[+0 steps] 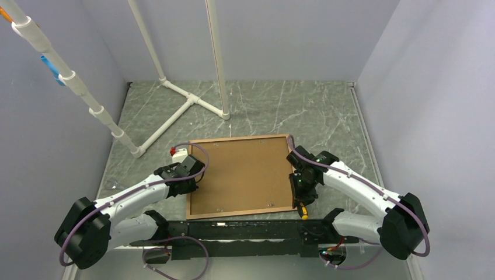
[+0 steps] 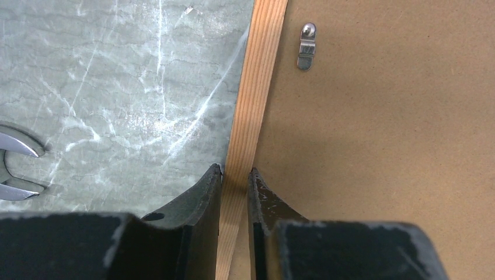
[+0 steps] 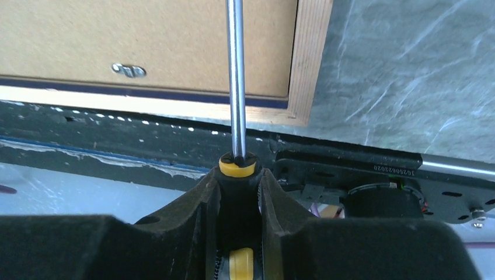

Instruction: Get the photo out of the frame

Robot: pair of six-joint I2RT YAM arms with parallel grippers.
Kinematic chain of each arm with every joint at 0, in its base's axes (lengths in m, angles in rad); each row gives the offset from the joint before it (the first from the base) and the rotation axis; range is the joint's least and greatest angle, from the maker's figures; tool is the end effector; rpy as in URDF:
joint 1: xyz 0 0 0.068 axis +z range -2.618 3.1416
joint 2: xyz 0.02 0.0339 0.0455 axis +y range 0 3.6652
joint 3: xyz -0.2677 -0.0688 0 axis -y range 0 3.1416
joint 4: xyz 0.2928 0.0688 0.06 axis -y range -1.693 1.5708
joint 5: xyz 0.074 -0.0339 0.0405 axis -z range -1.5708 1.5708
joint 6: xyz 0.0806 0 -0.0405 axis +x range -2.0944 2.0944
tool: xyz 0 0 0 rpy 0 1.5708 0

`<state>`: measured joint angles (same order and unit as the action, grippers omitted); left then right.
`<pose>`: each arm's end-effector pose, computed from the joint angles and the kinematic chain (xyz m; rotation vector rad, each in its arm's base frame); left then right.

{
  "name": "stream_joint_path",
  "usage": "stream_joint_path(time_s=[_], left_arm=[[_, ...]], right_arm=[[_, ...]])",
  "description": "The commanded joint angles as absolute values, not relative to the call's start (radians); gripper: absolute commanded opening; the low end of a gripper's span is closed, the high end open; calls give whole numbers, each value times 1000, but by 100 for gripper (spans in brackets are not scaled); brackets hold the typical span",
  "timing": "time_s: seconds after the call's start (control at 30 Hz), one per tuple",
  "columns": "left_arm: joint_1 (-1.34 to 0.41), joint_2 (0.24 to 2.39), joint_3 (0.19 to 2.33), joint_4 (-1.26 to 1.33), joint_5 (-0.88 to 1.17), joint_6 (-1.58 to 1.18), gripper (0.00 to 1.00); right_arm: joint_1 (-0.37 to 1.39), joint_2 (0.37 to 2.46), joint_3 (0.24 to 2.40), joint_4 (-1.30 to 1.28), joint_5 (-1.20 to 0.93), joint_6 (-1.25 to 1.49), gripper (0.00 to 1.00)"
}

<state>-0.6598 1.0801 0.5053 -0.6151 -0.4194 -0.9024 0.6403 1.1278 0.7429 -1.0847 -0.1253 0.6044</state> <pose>0.1995 -0.1133 0.1037 -0.4174 2.5493 0.0398 0.1662 0.1364 0.1479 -0.0660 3.1217 0.2513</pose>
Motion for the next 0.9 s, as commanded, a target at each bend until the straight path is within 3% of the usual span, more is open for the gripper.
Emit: stream_joint_path(time_s=[0.0, 0.17, 0.87], left_arm=[[-650, 1073, 492, -645, -487, -920, 0], [-650, 1068, 489, -646, -491, -923, 0], [-650, 1065, 486, -628, -467, -893, 0]], right_arm=[[680, 1114, 730, -1141, -99, 685, 0], [695, 1139, 739, -1164, -14, 726, 0], [696, 1251, 717, -984, -2, 704, 0]])
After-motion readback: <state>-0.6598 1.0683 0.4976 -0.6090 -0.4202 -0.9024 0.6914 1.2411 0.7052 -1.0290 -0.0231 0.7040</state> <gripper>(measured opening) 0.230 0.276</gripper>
